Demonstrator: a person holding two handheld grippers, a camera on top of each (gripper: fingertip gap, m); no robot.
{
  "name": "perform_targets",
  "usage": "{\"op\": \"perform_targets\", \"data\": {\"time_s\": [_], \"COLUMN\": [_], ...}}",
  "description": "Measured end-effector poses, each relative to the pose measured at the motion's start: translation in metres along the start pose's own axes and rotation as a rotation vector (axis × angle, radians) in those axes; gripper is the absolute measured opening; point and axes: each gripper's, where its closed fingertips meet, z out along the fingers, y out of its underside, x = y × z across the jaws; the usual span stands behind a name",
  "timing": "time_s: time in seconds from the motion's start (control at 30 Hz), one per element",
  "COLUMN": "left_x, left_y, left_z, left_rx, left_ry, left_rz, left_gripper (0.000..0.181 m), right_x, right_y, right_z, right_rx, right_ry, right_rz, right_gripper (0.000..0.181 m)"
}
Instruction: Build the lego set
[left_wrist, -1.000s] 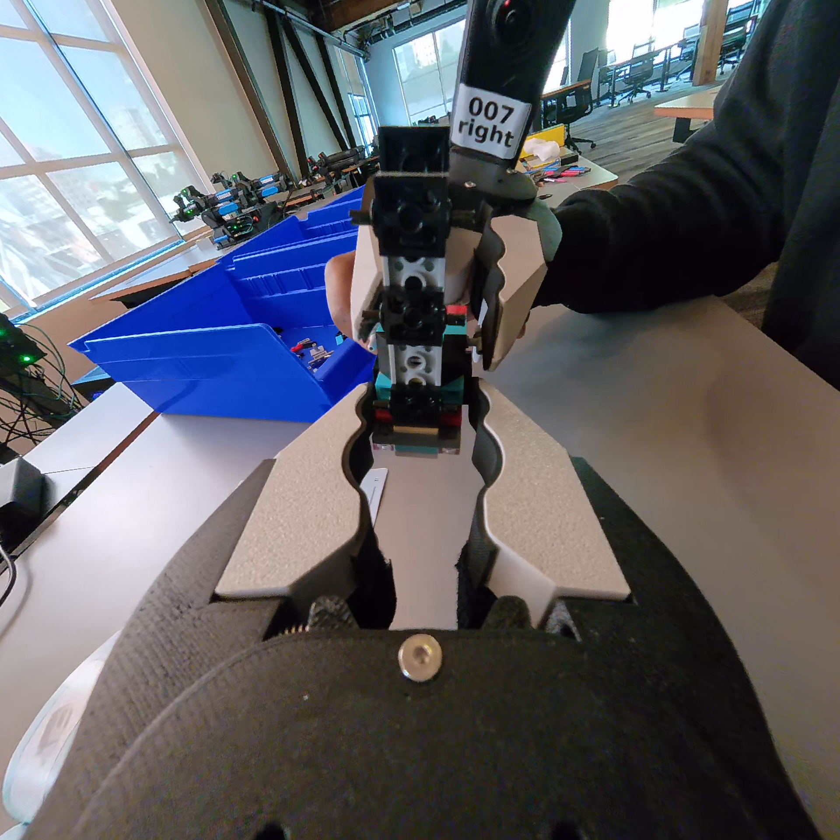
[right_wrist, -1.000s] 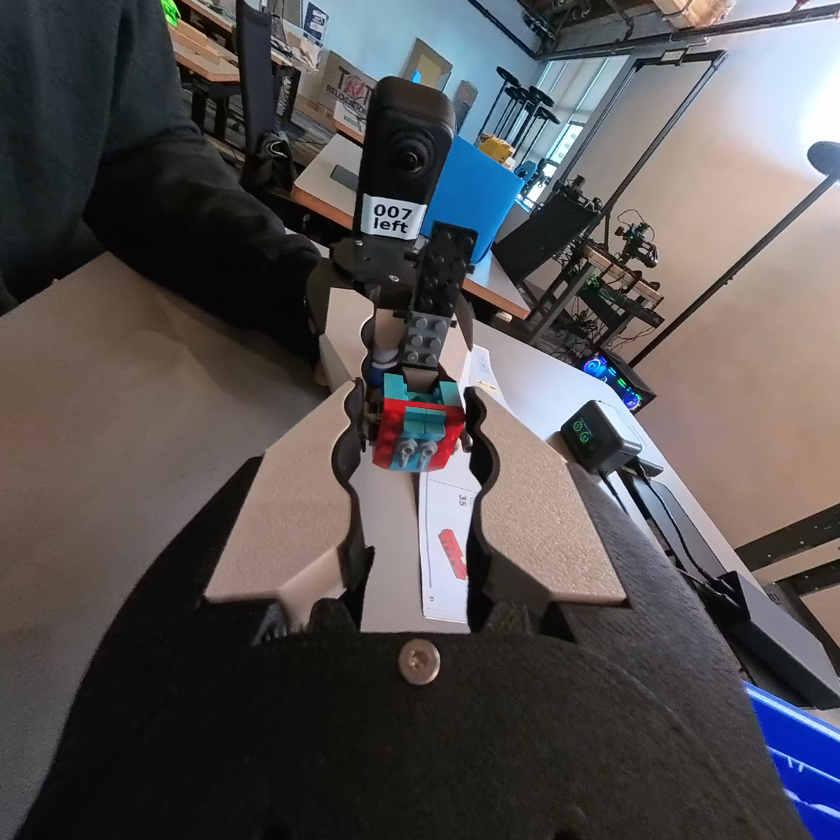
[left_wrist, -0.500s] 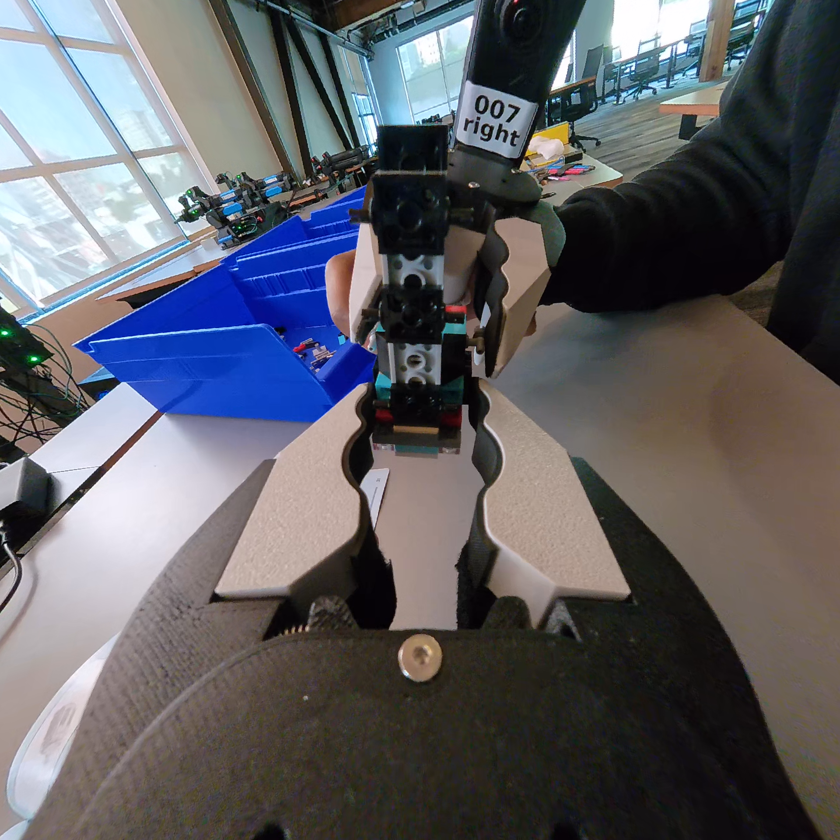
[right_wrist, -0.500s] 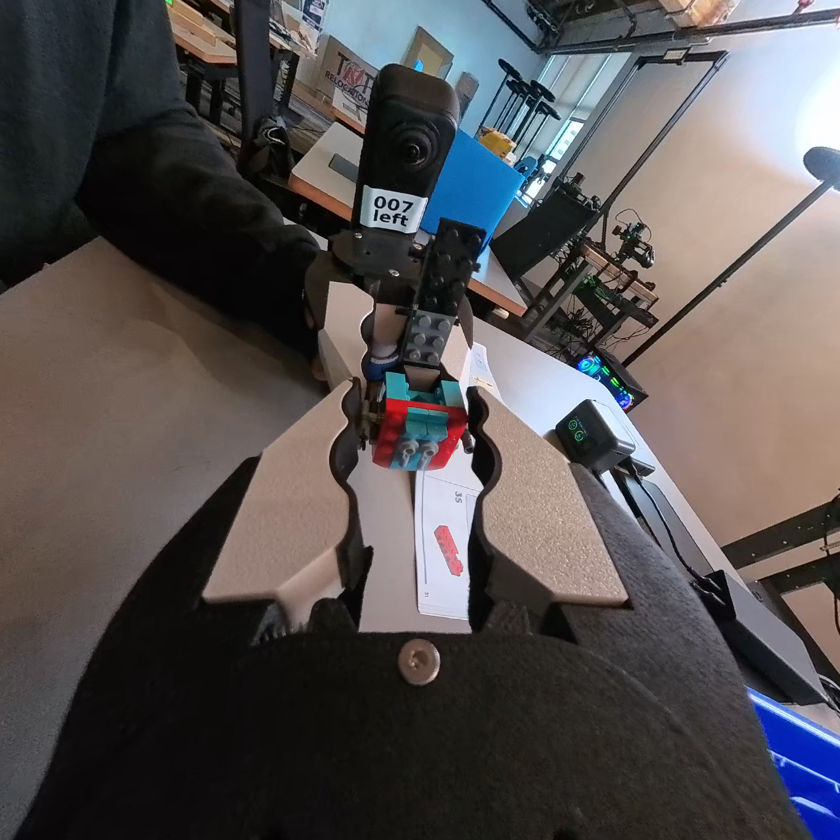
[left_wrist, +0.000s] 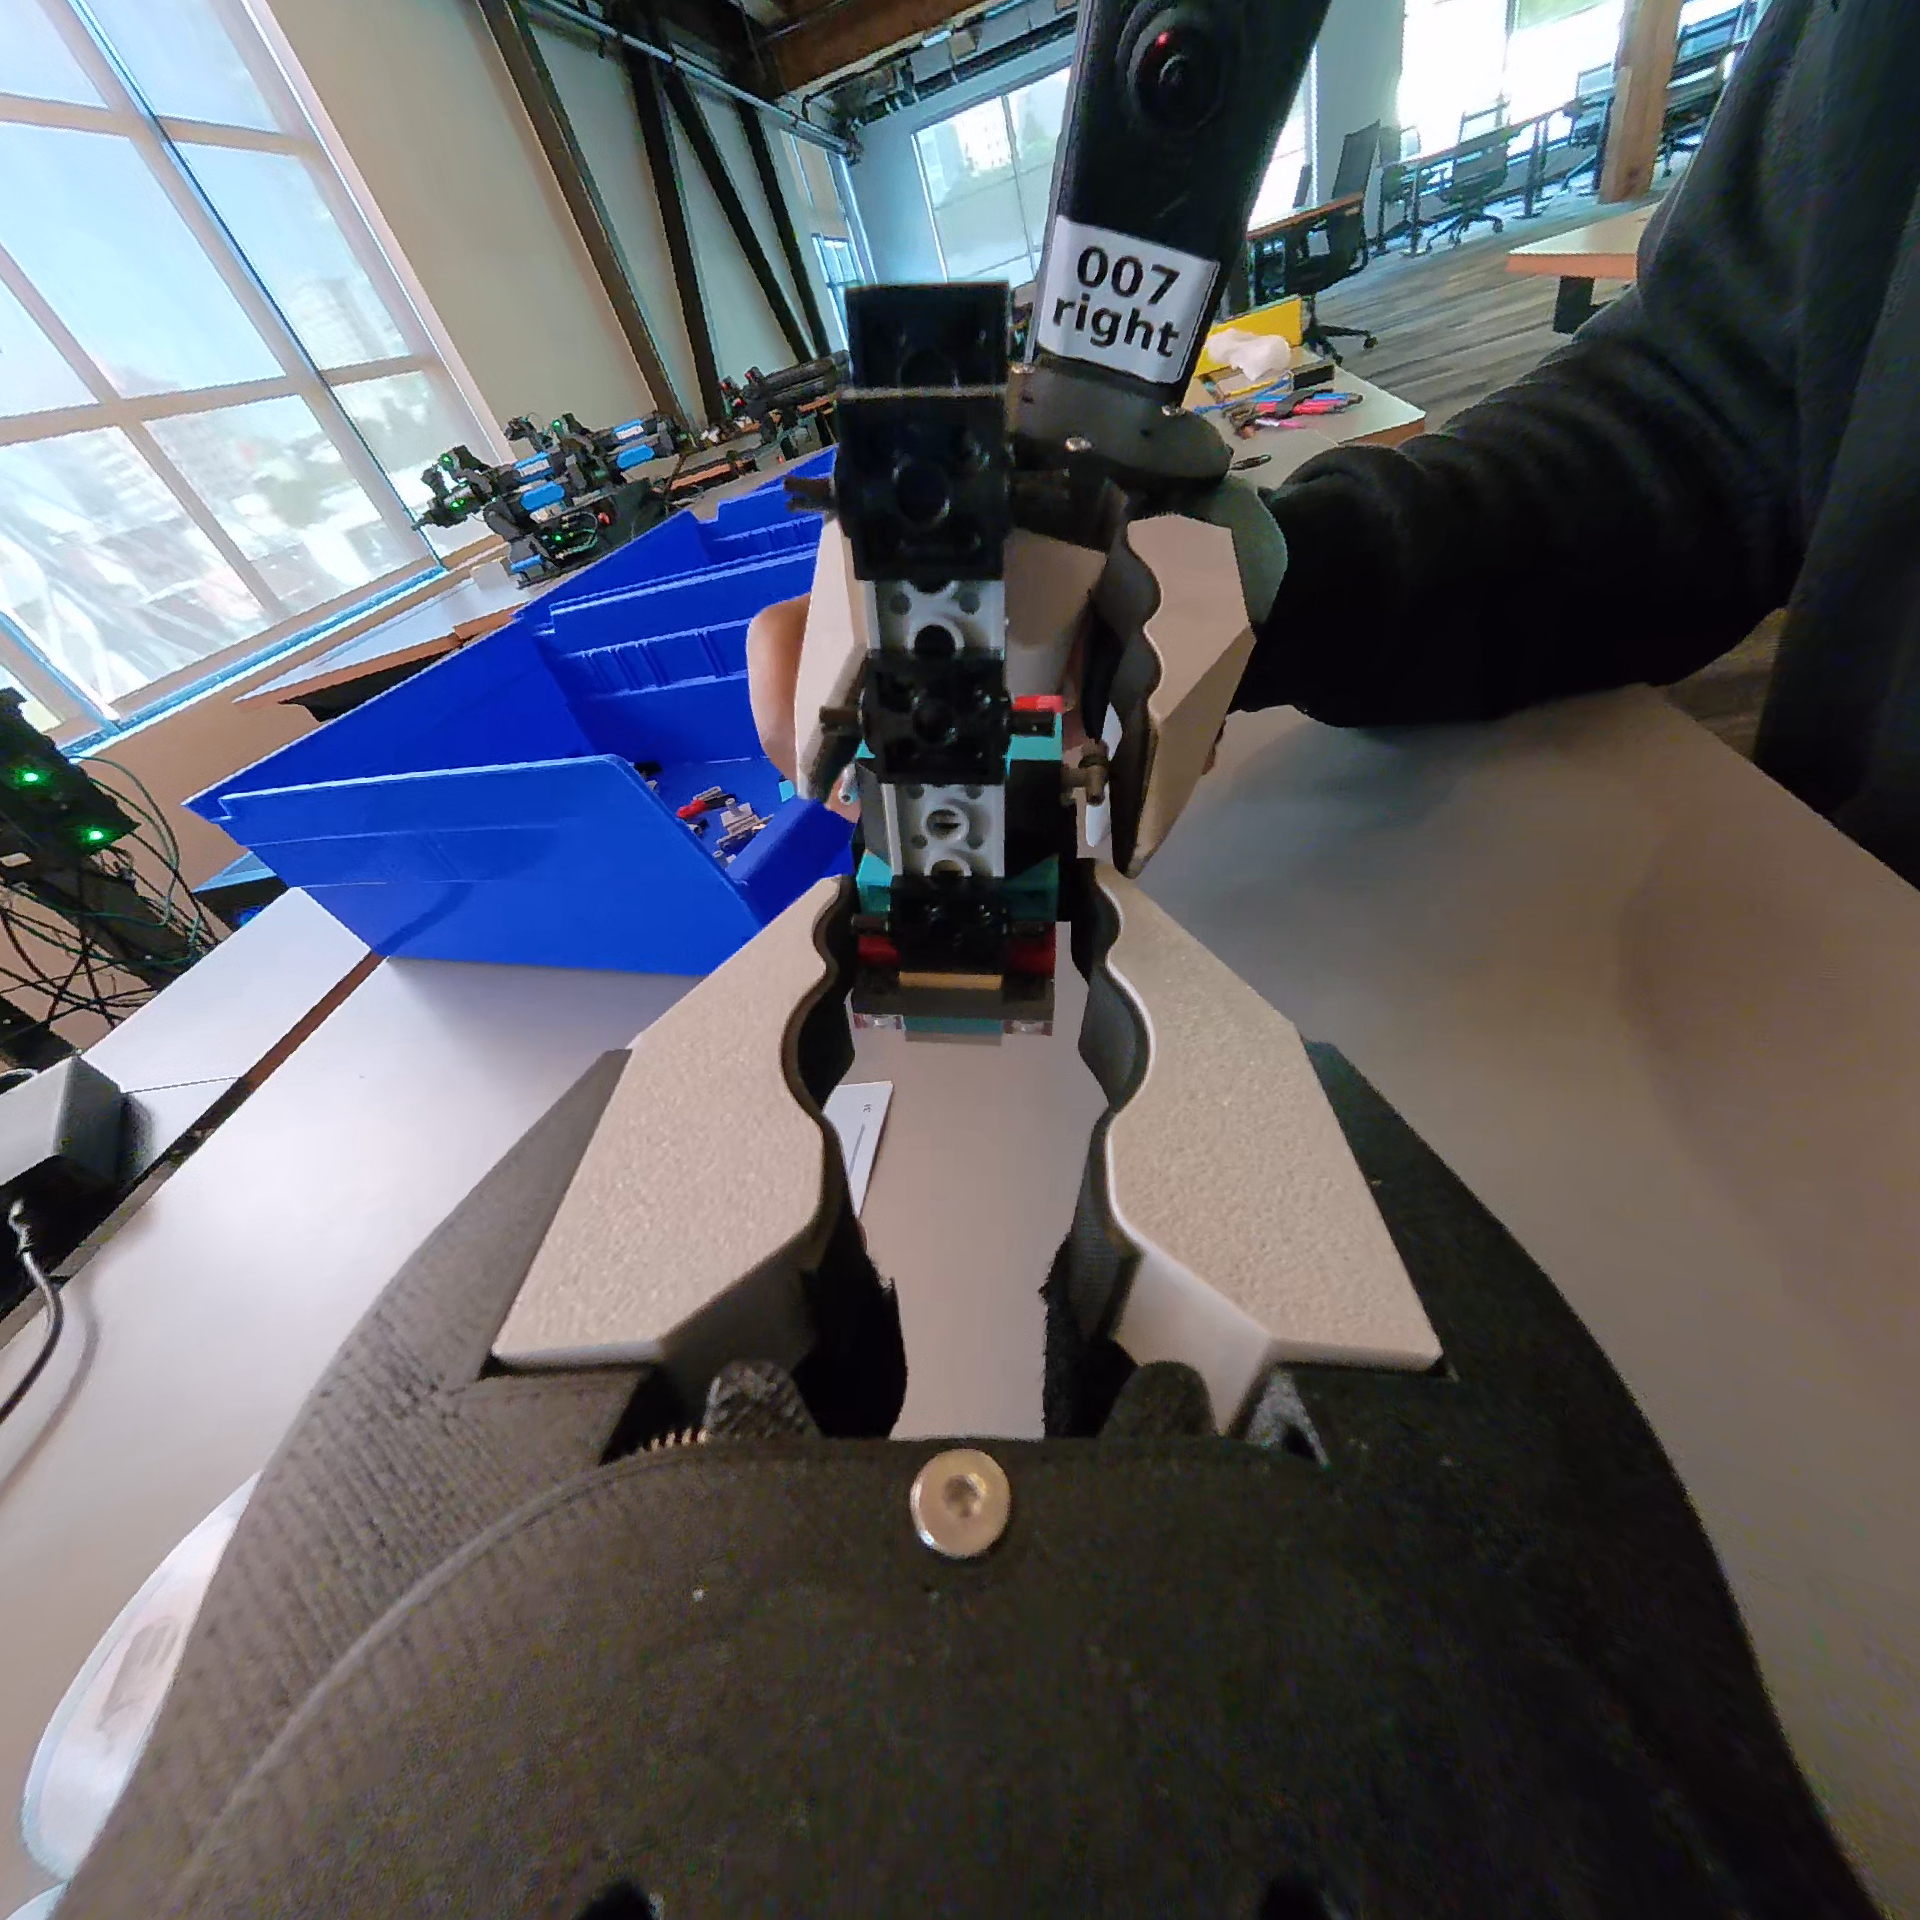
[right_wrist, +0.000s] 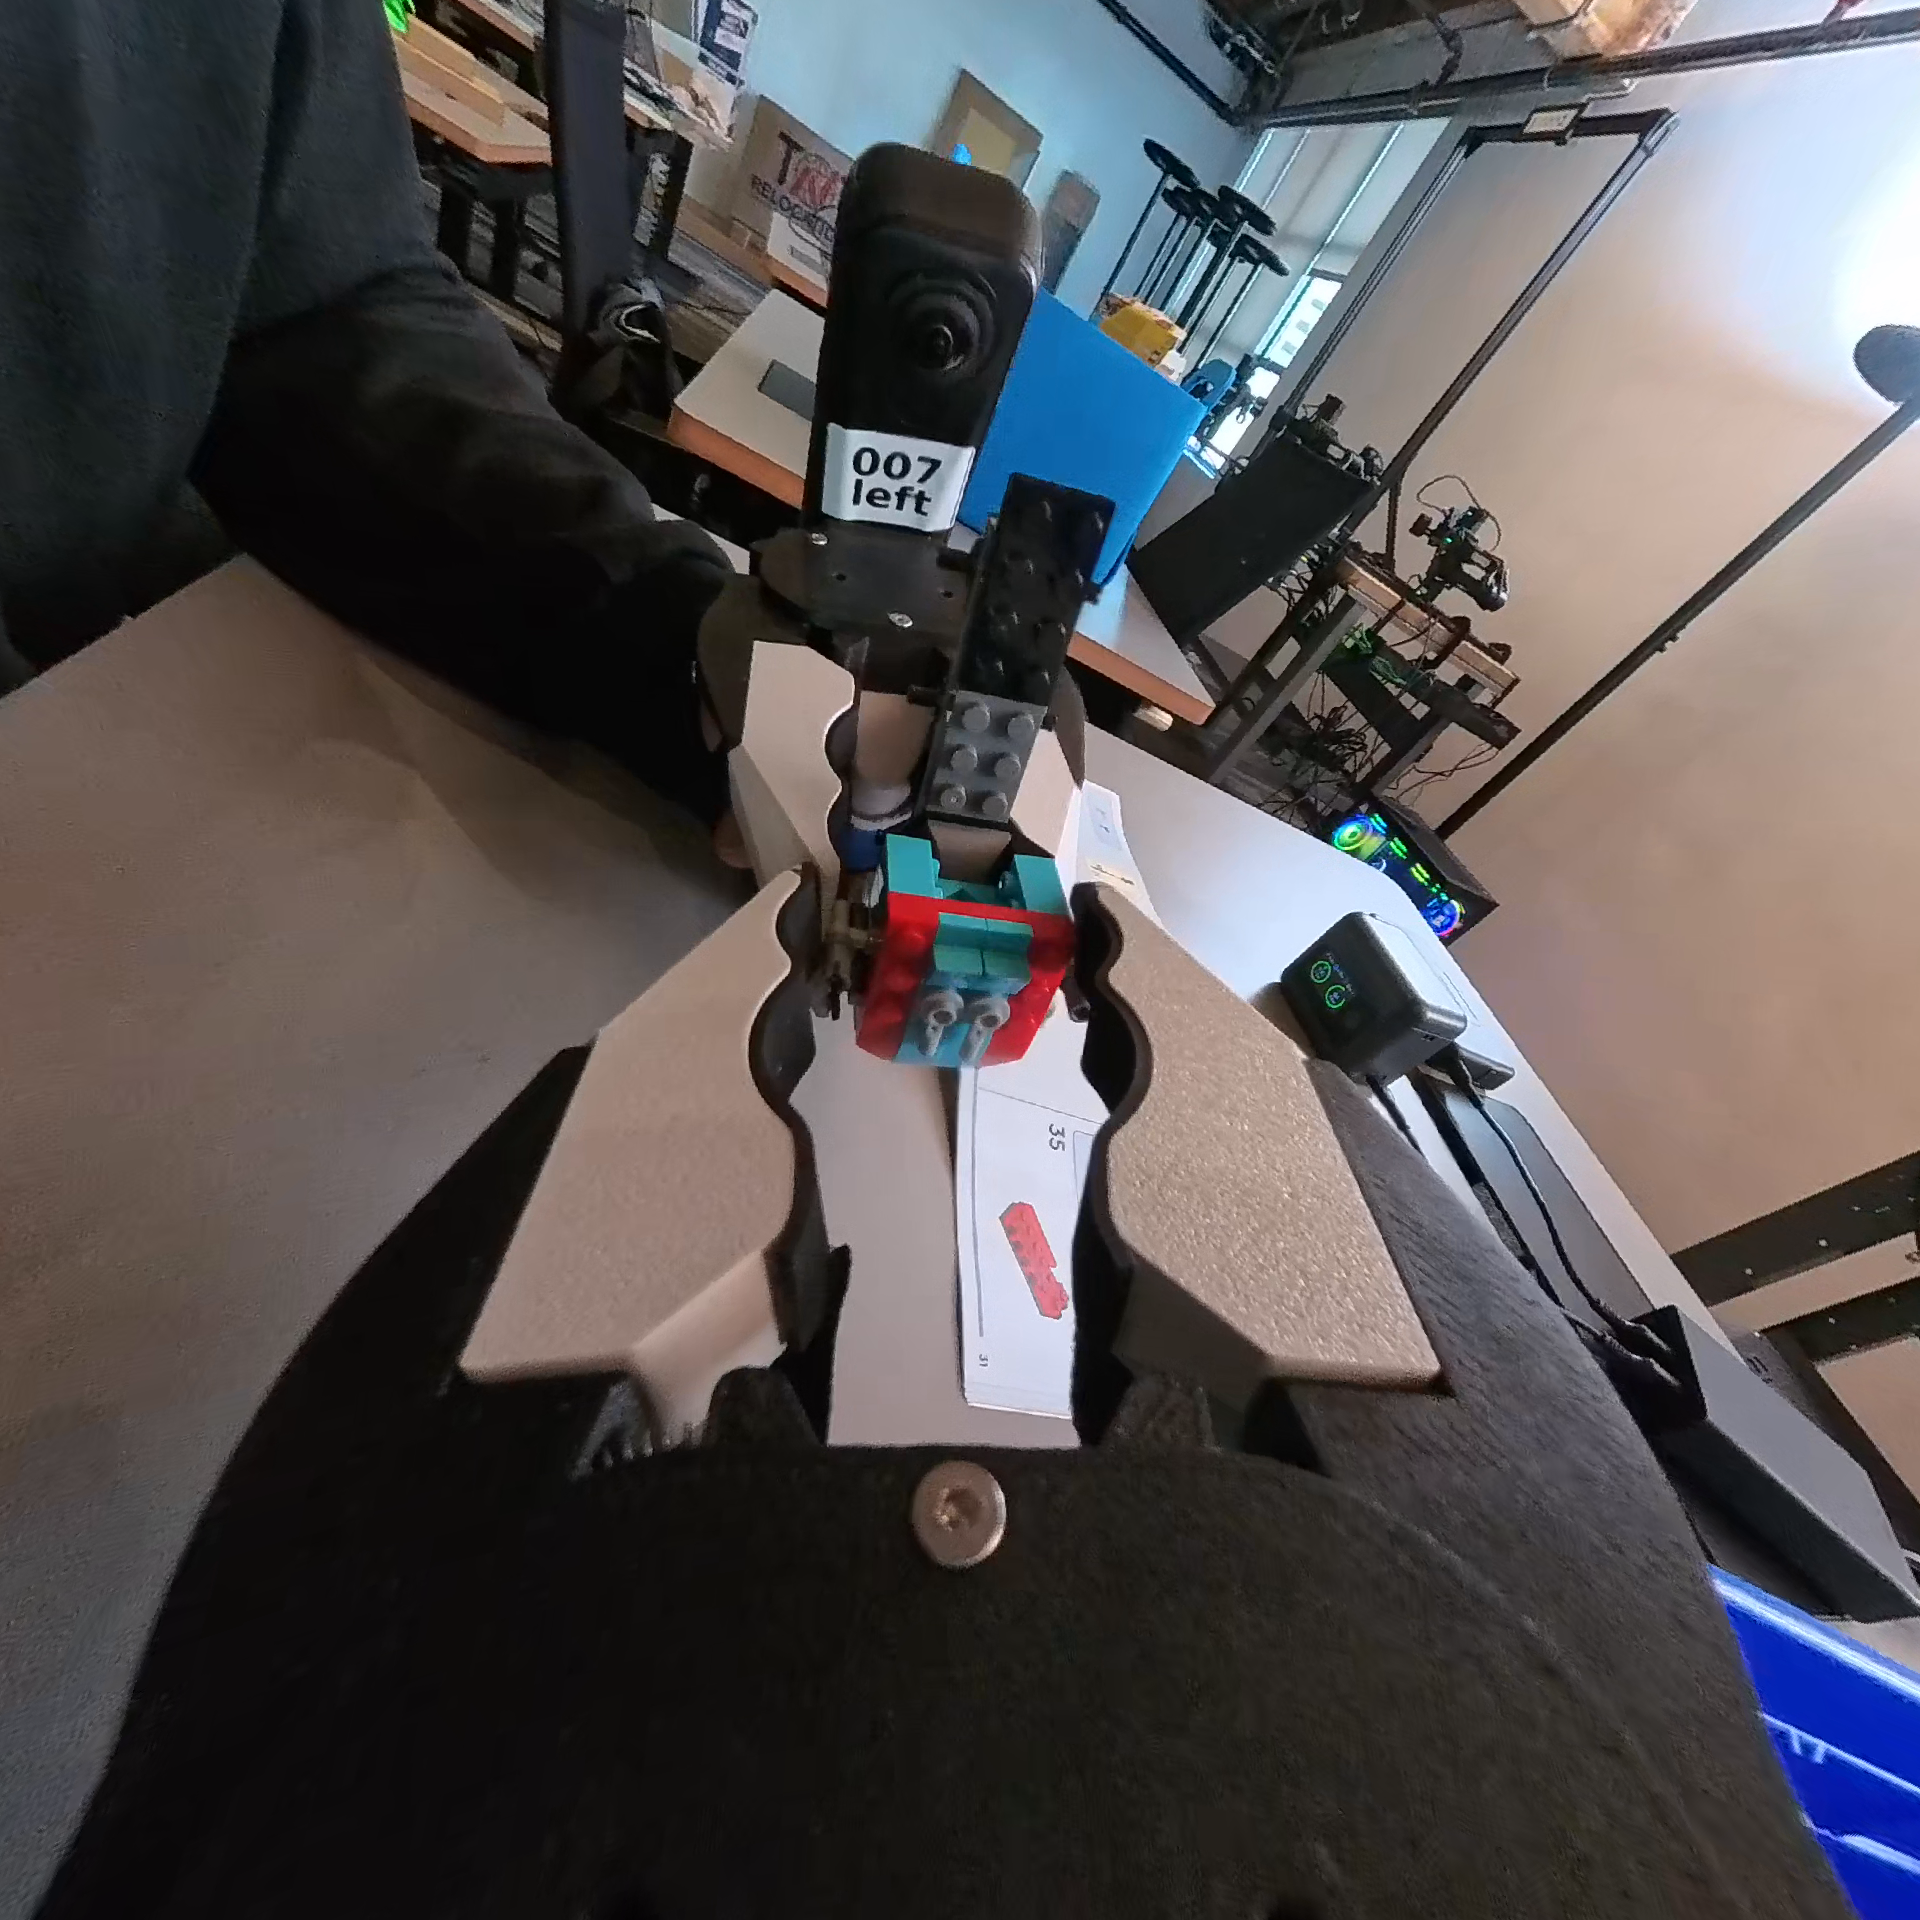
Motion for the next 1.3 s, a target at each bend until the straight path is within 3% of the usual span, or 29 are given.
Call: {"op": "perform_targets", "data": {"time_s": [1.3], "left_x": [-0.011], "left_y": [0.003], "left_z": [-0.001], "left_rx": [-0.038], "left_ry": [-0.098], "left_rz": [0.053], "left_gripper": [0.040], "right_x": [0.008], "right_y": [0.005], "right_z": [0.003], "right_rx": [-0.011], "right_ry": [-0.005], "right_rz": [0.139], "right_gripper": [0.046]}}
